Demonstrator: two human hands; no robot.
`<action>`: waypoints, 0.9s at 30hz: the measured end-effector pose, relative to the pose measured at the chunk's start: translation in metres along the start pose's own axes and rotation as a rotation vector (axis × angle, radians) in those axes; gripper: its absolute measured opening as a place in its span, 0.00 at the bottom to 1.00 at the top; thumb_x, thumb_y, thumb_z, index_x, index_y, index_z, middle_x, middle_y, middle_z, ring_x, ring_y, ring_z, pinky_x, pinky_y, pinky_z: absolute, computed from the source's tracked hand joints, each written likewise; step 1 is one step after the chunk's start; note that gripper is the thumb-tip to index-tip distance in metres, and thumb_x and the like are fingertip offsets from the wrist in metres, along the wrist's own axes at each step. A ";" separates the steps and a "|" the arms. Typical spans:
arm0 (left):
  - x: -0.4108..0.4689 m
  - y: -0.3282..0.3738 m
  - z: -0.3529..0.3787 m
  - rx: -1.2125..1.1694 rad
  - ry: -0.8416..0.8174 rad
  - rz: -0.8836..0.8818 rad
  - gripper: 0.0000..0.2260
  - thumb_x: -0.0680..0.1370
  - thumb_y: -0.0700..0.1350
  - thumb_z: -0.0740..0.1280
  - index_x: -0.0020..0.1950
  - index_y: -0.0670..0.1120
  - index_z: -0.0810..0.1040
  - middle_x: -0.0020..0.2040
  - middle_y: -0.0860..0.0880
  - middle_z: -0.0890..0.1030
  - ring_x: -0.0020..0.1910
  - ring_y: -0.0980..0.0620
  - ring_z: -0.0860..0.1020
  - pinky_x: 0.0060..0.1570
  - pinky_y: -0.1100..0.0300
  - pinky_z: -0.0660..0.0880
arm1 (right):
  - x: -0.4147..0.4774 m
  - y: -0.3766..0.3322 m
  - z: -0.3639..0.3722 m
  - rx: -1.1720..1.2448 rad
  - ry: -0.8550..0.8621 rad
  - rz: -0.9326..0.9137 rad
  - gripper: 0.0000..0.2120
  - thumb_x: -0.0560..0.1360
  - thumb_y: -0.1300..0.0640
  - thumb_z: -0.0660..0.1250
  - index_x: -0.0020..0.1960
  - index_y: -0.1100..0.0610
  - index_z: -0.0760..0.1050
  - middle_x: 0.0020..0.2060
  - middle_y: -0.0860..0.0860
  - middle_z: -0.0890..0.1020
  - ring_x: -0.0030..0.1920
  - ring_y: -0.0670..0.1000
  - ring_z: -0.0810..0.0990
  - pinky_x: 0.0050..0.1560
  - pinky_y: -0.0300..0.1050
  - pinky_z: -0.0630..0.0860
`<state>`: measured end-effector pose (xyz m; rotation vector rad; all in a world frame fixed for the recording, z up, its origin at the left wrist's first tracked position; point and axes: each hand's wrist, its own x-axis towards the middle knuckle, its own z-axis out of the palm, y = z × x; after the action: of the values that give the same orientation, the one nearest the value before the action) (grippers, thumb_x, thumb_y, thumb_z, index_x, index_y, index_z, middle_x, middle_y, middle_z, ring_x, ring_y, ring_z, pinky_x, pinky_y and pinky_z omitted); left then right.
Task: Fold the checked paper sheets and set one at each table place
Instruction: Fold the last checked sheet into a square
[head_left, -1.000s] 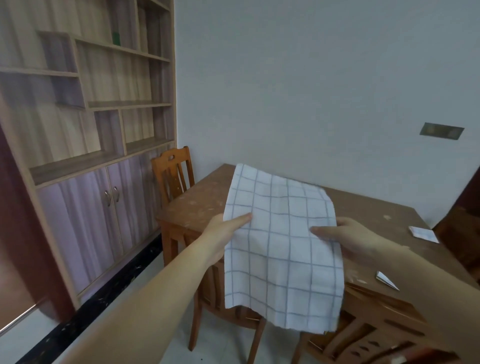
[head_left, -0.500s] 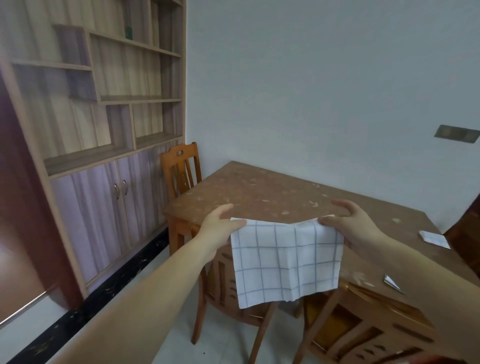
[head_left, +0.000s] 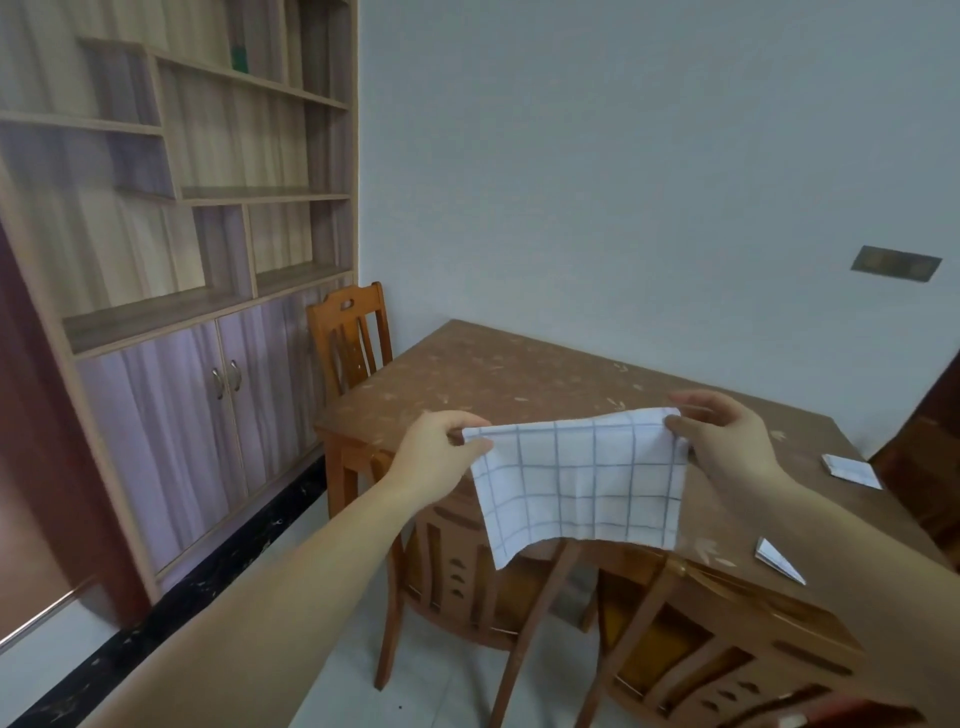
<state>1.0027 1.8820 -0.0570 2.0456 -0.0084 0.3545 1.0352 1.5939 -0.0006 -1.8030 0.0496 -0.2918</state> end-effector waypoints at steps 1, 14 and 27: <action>0.000 0.001 0.001 0.007 0.001 0.011 0.09 0.78 0.47 0.70 0.57 0.49 0.83 0.57 0.52 0.81 0.57 0.53 0.77 0.56 0.59 0.74 | 0.000 0.001 -0.001 -0.020 0.005 -0.001 0.11 0.75 0.65 0.70 0.53 0.51 0.79 0.51 0.52 0.81 0.55 0.56 0.79 0.55 0.54 0.79; 0.004 0.052 0.011 -0.004 -0.248 0.309 0.09 0.79 0.50 0.67 0.46 0.47 0.82 0.40 0.41 0.80 0.40 0.42 0.76 0.39 0.56 0.69 | -0.043 -0.015 0.032 -0.697 -0.558 -0.272 0.22 0.74 0.41 0.66 0.66 0.46 0.73 0.61 0.40 0.74 0.61 0.42 0.73 0.63 0.44 0.71; -0.002 0.040 -0.028 -0.042 -0.233 0.182 0.06 0.74 0.53 0.73 0.45 0.51 0.85 0.41 0.56 0.85 0.42 0.60 0.81 0.44 0.64 0.75 | -0.037 -0.032 0.057 -0.284 -0.643 -0.246 0.05 0.78 0.58 0.68 0.50 0.54 0.83 0.44 0.47 0.87 0.45 0.47 0.86 0.45 0.42 0.81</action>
<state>0.9880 1.8861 -0.0108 2.0394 -0.3441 0.2240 1.0085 1.6630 0.0115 -2.1110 -0.6125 0.1411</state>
